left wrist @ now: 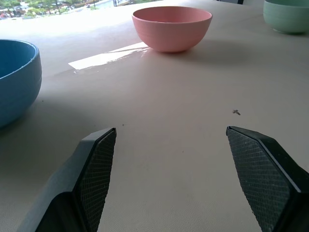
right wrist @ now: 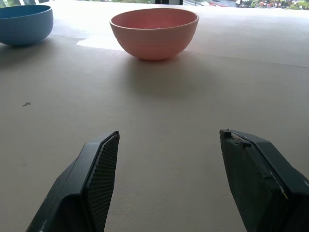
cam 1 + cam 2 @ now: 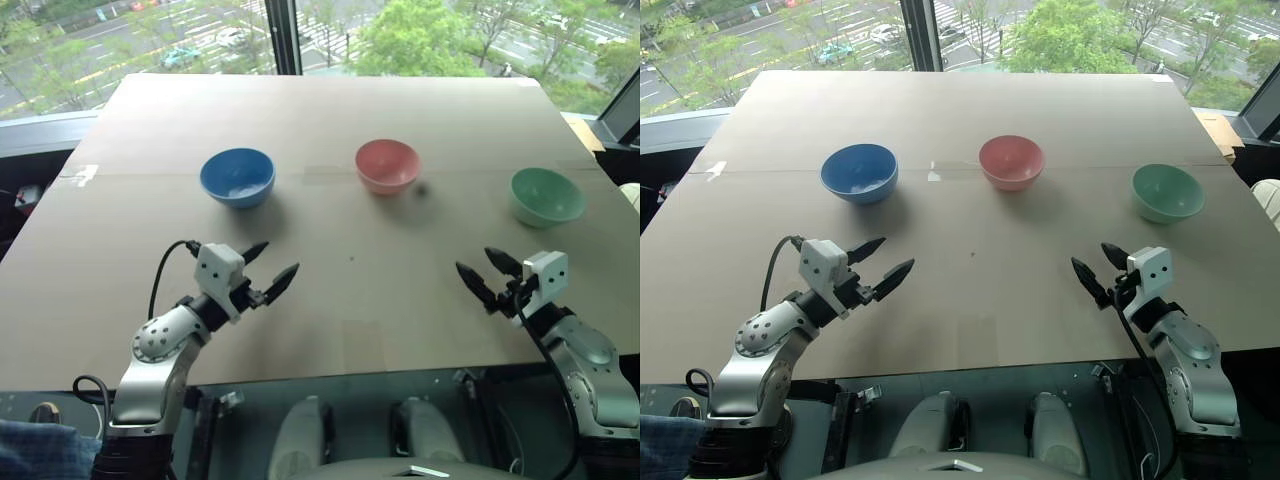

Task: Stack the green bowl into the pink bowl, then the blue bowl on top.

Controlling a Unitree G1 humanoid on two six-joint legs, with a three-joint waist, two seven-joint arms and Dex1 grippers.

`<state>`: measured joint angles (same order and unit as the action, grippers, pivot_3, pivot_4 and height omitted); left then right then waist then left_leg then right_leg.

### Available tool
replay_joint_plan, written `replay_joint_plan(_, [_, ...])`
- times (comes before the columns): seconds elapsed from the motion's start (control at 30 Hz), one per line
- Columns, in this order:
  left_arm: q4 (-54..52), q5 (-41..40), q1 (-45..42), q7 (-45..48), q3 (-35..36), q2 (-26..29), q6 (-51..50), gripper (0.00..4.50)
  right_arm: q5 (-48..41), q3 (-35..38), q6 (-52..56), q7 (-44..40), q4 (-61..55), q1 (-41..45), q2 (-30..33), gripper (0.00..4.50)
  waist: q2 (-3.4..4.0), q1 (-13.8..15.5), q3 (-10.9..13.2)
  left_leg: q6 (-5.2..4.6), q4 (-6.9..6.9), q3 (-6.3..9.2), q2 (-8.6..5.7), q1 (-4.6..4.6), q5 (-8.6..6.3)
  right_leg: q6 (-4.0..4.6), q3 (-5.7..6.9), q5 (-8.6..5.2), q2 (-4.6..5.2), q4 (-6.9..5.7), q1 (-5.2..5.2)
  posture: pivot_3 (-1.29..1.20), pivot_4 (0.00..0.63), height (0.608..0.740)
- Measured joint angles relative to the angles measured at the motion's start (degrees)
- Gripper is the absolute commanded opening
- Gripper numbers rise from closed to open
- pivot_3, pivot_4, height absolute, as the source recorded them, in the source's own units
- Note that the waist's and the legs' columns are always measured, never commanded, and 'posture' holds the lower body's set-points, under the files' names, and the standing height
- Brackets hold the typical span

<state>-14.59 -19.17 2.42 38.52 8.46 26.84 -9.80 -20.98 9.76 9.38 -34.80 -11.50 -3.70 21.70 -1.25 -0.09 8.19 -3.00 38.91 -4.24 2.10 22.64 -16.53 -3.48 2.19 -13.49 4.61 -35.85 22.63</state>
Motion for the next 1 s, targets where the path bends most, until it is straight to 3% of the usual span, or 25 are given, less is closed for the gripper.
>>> replay_joint_plan(0.83, [-1.72,-0.16,0.43,-0.98,-0.29,-0.17,0.28,3.86,0.10,-0.01,-0.82,-1.17,0.32,0.35,0.71,3.49,0.00,0.82,0.00,0.00,0.00,-0.01,0.00,0.00,0.00,0.00,0.00,0.00,-0.02,0.00,0.00,0.00,0.150,0.738])
replay_joint_plan(1.0, [-2.20,-0.85,0.53,-1.33,-0.15,-0.61,0.05,3.86,1.26,-0.88,1.17,-0.74,0.30,3.97,2.95,3.49,0.00,0.76,0.00,0.00,0.03,-0.02,0.00,-0.01,0.00,0.00,-0.02,0.00,-0.02,-0.02,0.00,0.00,0.150,0.738])
